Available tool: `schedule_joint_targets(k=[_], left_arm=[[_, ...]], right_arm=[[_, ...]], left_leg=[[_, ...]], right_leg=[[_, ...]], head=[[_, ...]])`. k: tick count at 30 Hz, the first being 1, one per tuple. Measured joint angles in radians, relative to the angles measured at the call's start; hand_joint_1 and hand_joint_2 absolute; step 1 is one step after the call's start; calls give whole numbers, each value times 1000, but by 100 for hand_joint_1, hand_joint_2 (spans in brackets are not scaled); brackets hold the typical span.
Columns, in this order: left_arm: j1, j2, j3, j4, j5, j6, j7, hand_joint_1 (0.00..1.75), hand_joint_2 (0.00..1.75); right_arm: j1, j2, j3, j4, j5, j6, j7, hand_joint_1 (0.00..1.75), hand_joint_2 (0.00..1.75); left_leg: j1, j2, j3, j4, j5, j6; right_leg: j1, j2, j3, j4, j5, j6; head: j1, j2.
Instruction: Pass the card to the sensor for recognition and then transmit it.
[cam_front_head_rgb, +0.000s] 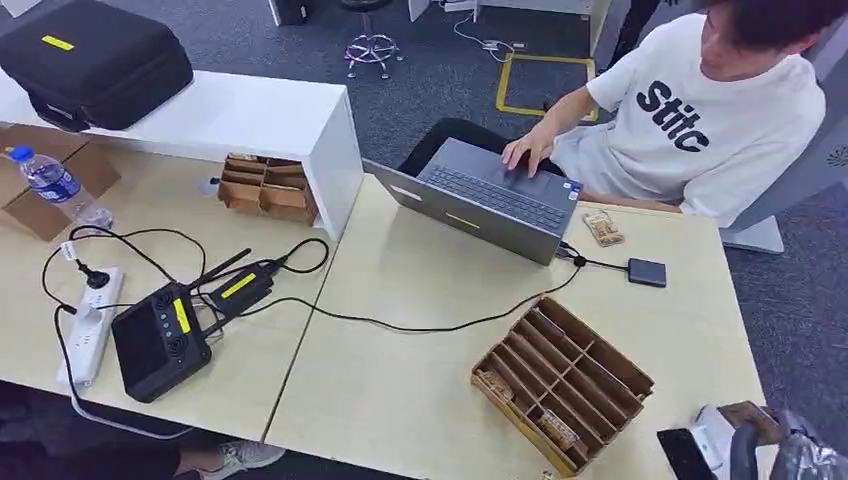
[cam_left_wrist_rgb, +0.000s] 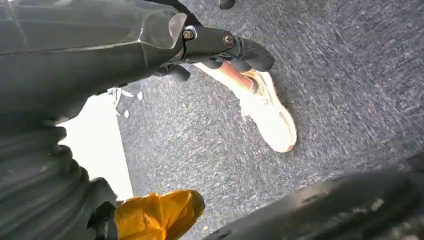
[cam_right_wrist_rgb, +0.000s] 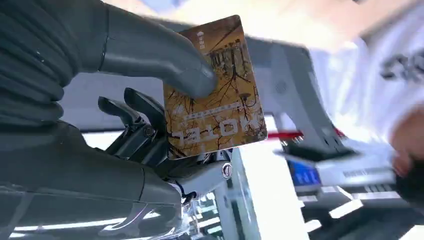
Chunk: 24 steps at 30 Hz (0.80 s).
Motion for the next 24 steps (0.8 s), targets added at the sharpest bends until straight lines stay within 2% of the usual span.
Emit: schedule_joint_targets(k=[2, 4, 7, 12, 14, 17, 19, 21, 24], left_arm=[[0, 0, 1, 0, 3, 2, 1, 0, 175], [1, 0, 2, 0, -5, -5, 2, 0, 175], [1, 0, 4, 0, -13, -24, 0, 0, 175], [2, 0, 8, 0, -15, -41, -4, 0, 175], [2, 0, 8, -1, -15, -52, -9, 0, 175], [1, 5, 5, -1, -15, -67, -11, 0, 175], [-2, 9, -4, -1, -15, -69, -12, 0, 175], [-10, 12, -16, -1, -15, -68, -13, 0, 175], [-22, 16, -24, 0, -15, -66, -13, 0, 175]], right_arm=[[11, -19, 58, -78, -6, -10, 33, 175, 175], [0, -61, 122, -139, 2, -24, 89, 175, 175], [-75, -136, 192, -174, 13, -14, 160, 175, 175], [-170, -221, 238, -182, 30, 9, 198, 175, 175], [-241, -247, 247, -171, 42, 51, 228, 175, 175], [-399, -286, 276, -105, 92, 158, 268, 175, 175], [-517, -311, 313, -16, 180, 205, 302, 175, 175], [-626, -329, 352, 91, 241, 216, 322, 175, 175], [-722, -346, 391, 210, 258, 208, 334, 175, 175]], left_leg=[[0, 0, 0, 0, 0, 0], [0, 1, 0, 0, 0, 0], [0, 3, 0, 0, 0, 0], [-1, 2, 0, 1, 0, 1], [0, 5, 0, 1, 0, 1], [0, 7, 1, 1, 1, 1], [0, 7, 1, 1, 3, 2], [0, 6, 1, 1, 5, 2], [0, 2, 0, 1, 5, 2]], right_leg=[[0, 0, 0, 0, 0, 0], [0, 1, 0, 0, 0, 0], [0, 3, 0, 0, 1, 1], [0, 2, 1, 0, 2, 2], [0, 4, 1, 0, 3, 2], [0, 7, 1, 1, 4, 1], [0, 7, 0, 1, 5, 1], [0, 6, 0, 1, 6, 1], [0, 3, 0, 1, 6, 1]], head=[[0, 0], [0, 0], [0, 0], [0, 0], [0, 0], [0, 0], [0, 0], [0, 0], [0, 0]])
